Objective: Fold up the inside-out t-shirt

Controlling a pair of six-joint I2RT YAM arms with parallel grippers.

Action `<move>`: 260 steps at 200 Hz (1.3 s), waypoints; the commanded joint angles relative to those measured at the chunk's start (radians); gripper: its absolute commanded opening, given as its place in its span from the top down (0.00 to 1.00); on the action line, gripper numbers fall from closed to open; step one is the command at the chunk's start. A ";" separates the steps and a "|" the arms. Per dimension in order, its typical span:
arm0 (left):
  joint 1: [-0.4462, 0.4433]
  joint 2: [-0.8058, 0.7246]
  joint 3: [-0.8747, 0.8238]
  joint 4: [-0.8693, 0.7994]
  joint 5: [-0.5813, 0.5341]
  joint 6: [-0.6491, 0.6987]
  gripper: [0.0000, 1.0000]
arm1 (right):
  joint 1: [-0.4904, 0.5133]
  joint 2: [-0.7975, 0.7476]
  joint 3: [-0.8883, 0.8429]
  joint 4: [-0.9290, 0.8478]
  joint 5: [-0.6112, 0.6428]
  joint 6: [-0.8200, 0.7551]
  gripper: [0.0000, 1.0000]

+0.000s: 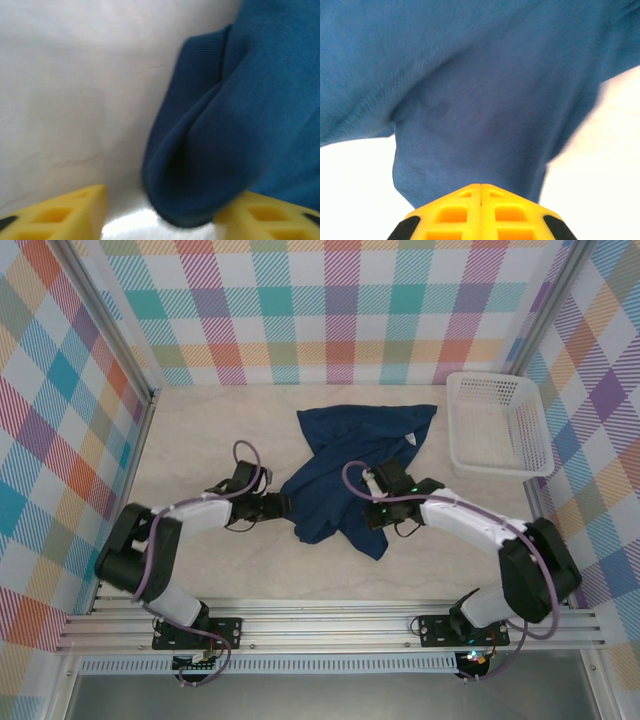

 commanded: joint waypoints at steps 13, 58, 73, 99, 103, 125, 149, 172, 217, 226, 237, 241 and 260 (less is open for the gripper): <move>-0.029 0.088 0.096 0.129 0.054 -0.018 0.68 | -0.027 -0.070 0.075 -0.054 -0.044 -0.023 1.00; -0.030 0.093 0.091 0.082 -0.016 -0.004 0.67 | 0.110 0.012 -0.012 0.022 -0.059 0.039 0.48; -0.029 0.086 0.078 0.082 -0.037 -0.005 0.63 | 0.139 0.064 -0.025 0.077 -0.047 0.067 0.33; -0.031 0.079 0.070 0.091 -0.048 -0.007 0.65 | 0.156 0.204 -0.006 0.128 0.064 0.075 0.36; -0.029 0.081 0.071 0.094 -0.047 -0.008 0.67 | 0.156 0.220 0.001 0.129 0.088 0.069 0.45; -0.028 0.077 0.089 0.106 -0.039 -0.007 0.93 | 0.146 0.193 0.046 0.070 0.179 0.008 0.92; -0.029 -0.060 0.098 0.071 -0.040 0.009 1.00 | 0.092 -0.084 0.058 -0.042 0.162 -0.039 1.00; -0.028 -0.397 0.061 0.051 -0.105 -0.027 1.00 | 0.015 -0.376 0.129 -0.091 0.019 -0.058 1.00; -0.031 -0.778 0.326 -0.112 -0.289 0.033 1.00 | 0.007 -0.477 0.468 -0.106 -0.004 -0.127 1.00; -0.031 -0.782 0.410 -0.143 -0.318 0.062 1.00 | 0.006 -0.463 0.543 -0.119 0.020 -0.148 1.00; -0.031 -0.759 0.508 -0.186 -0.345 0.104 1.00 | 0.006 -0.444 0.625 -0.133 0.053 -0.170 1.00; -0.031 -0.745 0.551 -0.208 -0.348 0.119 1.00 | 0.006 -0.437 0.649 -0.134 0.064 -0.177 1.00; -0.031 -0.651 0.720 -0.316 -0.349 0.163 1.00 | 0.006 -0.398 0.749 -0.154 0.095 -0.201 1.00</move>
